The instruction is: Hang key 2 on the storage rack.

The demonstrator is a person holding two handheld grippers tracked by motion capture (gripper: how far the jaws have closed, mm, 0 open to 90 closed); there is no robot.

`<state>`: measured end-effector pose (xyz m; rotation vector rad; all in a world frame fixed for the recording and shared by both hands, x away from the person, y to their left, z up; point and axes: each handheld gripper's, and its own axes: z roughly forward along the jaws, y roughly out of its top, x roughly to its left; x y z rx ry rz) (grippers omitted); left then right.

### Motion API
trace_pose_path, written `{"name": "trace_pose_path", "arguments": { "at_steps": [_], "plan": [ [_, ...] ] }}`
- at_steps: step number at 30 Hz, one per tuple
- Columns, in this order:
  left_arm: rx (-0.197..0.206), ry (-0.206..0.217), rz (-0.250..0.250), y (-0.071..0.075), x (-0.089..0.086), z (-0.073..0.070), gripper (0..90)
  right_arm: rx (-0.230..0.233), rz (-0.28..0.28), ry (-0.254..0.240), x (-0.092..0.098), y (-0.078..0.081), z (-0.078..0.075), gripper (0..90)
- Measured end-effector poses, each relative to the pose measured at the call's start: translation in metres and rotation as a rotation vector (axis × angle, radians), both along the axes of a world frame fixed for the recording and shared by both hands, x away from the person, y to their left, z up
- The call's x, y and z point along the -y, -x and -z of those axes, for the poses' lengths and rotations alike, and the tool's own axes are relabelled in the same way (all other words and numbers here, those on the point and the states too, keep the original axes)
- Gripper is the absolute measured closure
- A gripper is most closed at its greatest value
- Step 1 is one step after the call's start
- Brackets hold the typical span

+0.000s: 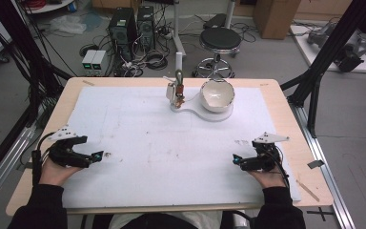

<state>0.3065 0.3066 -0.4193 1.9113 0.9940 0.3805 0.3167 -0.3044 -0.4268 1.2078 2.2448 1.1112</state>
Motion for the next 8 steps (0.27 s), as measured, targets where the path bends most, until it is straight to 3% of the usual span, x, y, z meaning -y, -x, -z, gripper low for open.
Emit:
{"name": "trace_pose_path", "arguments": {
  "at_steps": [8],
  "plan": [
    [0.022, 0.015, -0.031, 0.019, -0.007, 0.003, 1.7, -0.001, -0.005, 0.007, -0.003, 0.0, 0.0, 0.7]
  ]
}}
